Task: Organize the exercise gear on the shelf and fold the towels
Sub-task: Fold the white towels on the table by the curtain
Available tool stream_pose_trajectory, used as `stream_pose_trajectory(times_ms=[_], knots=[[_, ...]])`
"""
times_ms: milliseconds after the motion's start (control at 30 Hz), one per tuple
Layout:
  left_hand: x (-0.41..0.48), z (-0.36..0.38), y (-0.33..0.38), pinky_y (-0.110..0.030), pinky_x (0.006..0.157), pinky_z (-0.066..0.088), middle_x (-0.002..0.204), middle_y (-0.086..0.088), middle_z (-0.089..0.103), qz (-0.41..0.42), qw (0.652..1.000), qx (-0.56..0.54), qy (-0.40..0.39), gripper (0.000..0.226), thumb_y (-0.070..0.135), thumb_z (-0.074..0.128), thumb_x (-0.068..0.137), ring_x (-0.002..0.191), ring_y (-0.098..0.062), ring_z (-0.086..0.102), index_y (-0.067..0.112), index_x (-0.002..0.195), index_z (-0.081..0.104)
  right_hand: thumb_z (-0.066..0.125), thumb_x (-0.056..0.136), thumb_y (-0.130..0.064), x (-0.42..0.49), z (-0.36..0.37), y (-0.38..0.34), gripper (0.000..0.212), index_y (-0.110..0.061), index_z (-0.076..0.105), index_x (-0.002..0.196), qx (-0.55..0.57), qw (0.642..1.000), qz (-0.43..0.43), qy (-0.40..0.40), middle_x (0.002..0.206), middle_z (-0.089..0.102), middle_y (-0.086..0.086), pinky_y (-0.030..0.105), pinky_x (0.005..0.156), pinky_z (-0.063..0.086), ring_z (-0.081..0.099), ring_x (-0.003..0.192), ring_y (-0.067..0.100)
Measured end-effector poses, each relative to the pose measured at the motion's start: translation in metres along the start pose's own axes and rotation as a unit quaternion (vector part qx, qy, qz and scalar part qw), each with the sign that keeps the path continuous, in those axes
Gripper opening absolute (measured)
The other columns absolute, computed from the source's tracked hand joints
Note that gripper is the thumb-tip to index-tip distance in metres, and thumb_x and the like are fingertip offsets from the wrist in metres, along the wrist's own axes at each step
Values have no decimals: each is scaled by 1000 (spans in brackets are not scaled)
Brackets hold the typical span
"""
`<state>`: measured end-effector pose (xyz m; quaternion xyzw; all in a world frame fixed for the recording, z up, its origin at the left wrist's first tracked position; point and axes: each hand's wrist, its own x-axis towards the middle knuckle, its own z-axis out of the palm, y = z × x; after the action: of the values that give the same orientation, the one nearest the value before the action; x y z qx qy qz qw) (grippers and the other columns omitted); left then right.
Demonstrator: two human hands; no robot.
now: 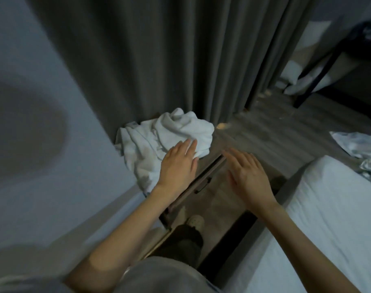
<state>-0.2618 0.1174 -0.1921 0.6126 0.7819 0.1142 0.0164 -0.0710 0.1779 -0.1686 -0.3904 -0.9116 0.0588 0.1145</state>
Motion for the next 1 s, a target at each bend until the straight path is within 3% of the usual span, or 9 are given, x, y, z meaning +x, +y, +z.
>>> stream_pose_trajectory(times_ms=[100,267,567,767,1000], knots=[[49,17,0,-35,114,27,154,-4,30,-12,1000,-1,-5,52,36,34,101,140,-20,30,18,149,25,55,94,-19,50,8,28,48,-14,45,141,-5,1000,-7,-11,147,44,10,50,111,33,42,134,28],[117,49,-12,-35,119,12,157,2,23,-87,996,-3,-29,53,38,30,102,143,-14,23,23,151,17,43,99,-27,135,31,59,53,-23,27,150,-25,996,-38,-77,157,26,2,40,119,17,22,145,20],[175,80,-61,-32,116,18,156,2,25,-238,970,-13,-48,53,37,31,101,141,-14,26,22,150,21,39,100,-31,260,96,97,51,-28,27,149,-22,970,-137,-198,157,24,-4,32,114,21,24,142,16],[177,111,-74,-39,118,13,159,1,14,-381,918,-71,-80,55,39,30,102,145,-17,14,26,152,14,41,98,-39,322,166,101,48,-24,37,143,-37,922,-225,-312,142,44,0,31,95,40,44,125,20],[190,136,-42,-35,117,18,159,3,14,-474,877,-64,-49,56,39,34,101,146,-16,13,25,152,15,47,95,-43,355,209,113,67,-14,21,149,-64,856,-343,-381,157,20,9,34,103,39,30,137,26]])
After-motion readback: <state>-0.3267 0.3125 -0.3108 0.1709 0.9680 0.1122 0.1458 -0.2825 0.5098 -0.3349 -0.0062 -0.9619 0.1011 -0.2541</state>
